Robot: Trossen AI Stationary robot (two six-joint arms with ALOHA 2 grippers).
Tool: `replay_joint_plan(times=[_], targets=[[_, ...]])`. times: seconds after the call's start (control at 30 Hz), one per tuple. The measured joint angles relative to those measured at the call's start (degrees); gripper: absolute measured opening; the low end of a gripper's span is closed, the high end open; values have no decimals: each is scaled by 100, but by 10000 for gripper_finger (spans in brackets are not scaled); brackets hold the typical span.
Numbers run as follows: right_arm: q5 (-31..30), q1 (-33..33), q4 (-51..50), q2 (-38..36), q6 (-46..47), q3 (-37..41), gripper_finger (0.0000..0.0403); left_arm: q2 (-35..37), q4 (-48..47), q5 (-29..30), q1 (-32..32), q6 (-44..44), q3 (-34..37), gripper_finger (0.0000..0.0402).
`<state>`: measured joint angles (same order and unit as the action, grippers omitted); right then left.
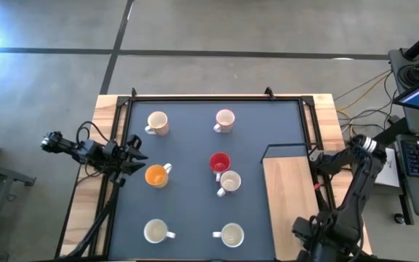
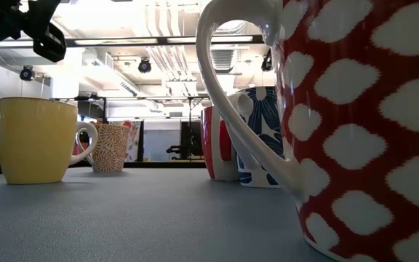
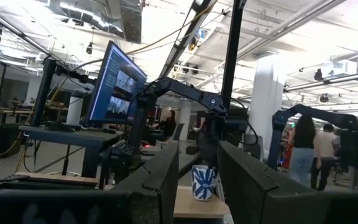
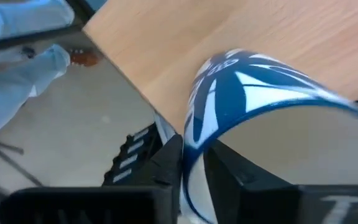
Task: Place coffee mugs
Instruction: Put the right blue pattern mug on the shelf
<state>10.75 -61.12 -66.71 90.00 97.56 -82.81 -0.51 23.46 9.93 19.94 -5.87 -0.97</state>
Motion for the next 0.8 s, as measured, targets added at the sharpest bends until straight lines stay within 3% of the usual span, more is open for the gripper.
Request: replay_joint_plan(times=[0.23,0.43,0.6,0.8], targets=[[299,0,-27,-360,-70,-18,102,0,-7,0,-1,2,0,95],[168,0,-441,-778,-287,-30,105,1,-12,0,-1,1,0,95],[-233,2,-1244,-861,-1236,-28,95,0,-25,0,-2,2,0,95],[-931,0,-1371,-696,-3008,-26,96,0,-42,0,-2,1,0,95]])
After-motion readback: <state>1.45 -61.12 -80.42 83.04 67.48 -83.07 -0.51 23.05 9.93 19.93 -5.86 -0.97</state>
